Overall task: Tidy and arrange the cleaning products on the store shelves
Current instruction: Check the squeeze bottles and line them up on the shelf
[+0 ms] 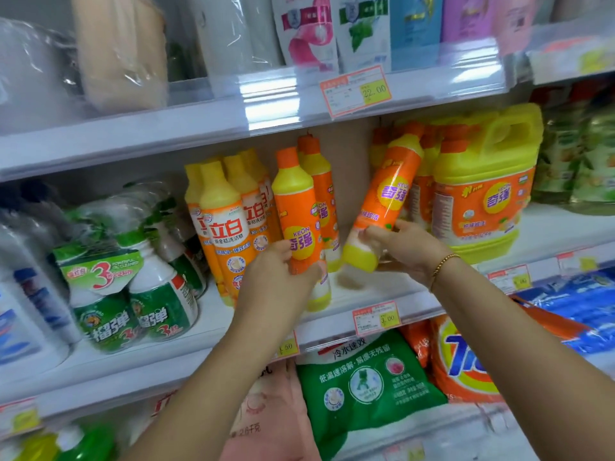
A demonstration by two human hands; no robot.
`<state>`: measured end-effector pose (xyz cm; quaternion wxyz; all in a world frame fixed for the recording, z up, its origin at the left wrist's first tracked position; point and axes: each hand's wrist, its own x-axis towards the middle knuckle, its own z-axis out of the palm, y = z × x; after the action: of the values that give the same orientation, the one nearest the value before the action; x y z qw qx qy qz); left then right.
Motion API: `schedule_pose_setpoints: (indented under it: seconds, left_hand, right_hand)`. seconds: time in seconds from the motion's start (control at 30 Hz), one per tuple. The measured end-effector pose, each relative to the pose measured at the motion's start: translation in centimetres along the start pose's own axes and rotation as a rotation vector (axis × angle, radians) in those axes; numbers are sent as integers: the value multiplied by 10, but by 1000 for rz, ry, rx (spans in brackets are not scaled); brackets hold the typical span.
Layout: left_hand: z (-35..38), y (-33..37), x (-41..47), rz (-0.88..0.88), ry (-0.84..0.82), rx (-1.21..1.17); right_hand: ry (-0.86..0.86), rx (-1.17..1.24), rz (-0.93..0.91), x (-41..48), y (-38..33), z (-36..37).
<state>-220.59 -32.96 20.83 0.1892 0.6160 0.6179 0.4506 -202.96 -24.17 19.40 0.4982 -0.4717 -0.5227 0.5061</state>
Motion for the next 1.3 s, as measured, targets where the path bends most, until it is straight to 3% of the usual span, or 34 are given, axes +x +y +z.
schedule_pose_setpoints:
  seconds: [0.17,0.3,0.63,0.8,1.0,1.13,1.3]
  left_hand:
    - [-5,7,-40,64,-129,-146]
    - [-6,-5,-69,72,-216,-214]
    - [-35,-48,-129,260,-229,-310]
    - [-52,-61,-132,271,-322,-353]
    - [-84,-74,-118,100,-236,-645]
    - [-99,-88,-110,-26,-171,-833]
    - [-102,-94,-106,-74,-77,-942]
  right_hand:
    - [-102,-63,-21,-67,14,9]
    - [-126,-192,-172,-110,39,26]
    - [130,-587,-500,-174,104,79]
    - [159,-592,-541,-191,110,94]
    - [67,-517,-594,-203,116,107]
    - [125,-445,-700,-210,126,122]
    - [213,-547,-850,-200,136,122]
